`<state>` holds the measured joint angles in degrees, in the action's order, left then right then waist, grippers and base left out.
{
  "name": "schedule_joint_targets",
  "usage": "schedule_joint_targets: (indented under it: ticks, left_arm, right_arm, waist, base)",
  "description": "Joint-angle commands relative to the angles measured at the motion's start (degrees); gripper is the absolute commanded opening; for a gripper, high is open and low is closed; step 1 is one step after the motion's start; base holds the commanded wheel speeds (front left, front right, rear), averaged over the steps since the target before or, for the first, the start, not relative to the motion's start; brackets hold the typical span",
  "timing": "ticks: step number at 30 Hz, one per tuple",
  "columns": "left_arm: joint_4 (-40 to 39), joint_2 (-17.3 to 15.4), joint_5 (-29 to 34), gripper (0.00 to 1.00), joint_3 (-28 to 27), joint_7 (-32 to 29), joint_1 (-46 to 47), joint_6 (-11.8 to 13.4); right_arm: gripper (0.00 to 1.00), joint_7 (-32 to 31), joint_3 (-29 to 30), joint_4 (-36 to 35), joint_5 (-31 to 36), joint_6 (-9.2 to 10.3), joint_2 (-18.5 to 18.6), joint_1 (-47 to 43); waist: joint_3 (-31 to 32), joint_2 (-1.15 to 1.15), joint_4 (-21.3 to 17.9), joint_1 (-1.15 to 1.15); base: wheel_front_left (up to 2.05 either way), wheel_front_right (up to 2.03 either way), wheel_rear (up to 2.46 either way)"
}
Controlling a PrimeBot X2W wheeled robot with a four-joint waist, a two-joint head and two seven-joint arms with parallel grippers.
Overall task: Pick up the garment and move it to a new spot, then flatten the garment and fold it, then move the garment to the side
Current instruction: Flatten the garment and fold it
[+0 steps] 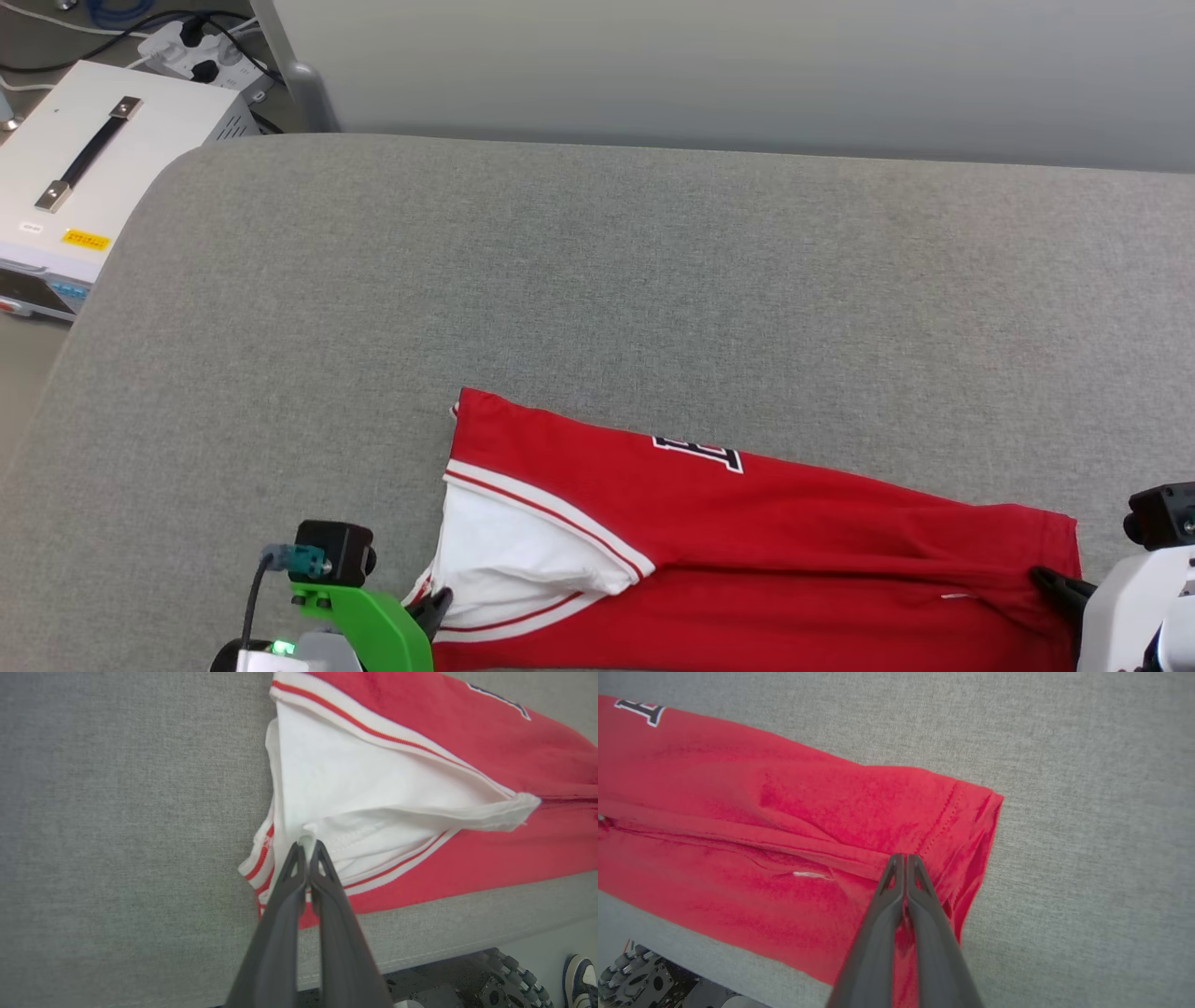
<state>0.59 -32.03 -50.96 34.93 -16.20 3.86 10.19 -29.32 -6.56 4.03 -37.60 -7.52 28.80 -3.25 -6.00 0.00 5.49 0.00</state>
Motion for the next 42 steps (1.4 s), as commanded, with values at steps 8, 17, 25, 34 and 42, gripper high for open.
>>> schedule_joint_targets:
  ticks: [8, 17, 25, 34, 42]
  left_arm:
    - [6.49, 2.39, 2.29, 1.0, 2.51, 0.18, 2.02, -2.19]
    - [8.44, 4.04, 1.11, 1.0, 0.78, 3.91, 2.74, -2.99]
    - [1.36, 3.06, 1.15, 1.0, -3.4, 8.51, 3.77, -1.33]
    - [-3.21, 1.01, 9.13, 1.0, -6.5, 21.98, 6.09, -1.15]
    - [-1.56, 1.91, 12.63, 1.0, -6.6, 29.35, 6.23, -3.38]
  right_arm:
    - [0.37, 2.62, -3.5, 3.24, 0.19, 0.03, 1.32, 0.26]
    - [1.0, 3.54, -2.74, 4.27, -1.19, 0.03, 0.46, 0.65]
    - [1.0, -1.49, 2.74, -2.26, -1.69, 0.03, -1.66, -1.48]
    - [1.0, -10.97, 15.57, -5.93, 5.81, 0.03, -10.9, -3.71]
    - [1.0, -14.08, 23.61, -2.87, 10.46, 0.03, -19.42, -1.25]
  waist:
    - [-0.9, 0.0, 0.18, 0.0]
    - [0.69, 0.0, -0.04, 0.0]
    - [2.69, 0.0, -0.14, 0.0]
    - [2.46, 0.0, 0.0, 0.0]
    - [0.18, 0.0, 0.44, 0.0]
  base:
    - [0.0, 0.0, 0.0]
    - [0.0, 0.0, 0.0]
    - [0.0, 0.0, 0.0]
    - [0.0, 0.0, 0.0]
    - [0.0, 0.0, 0.0]
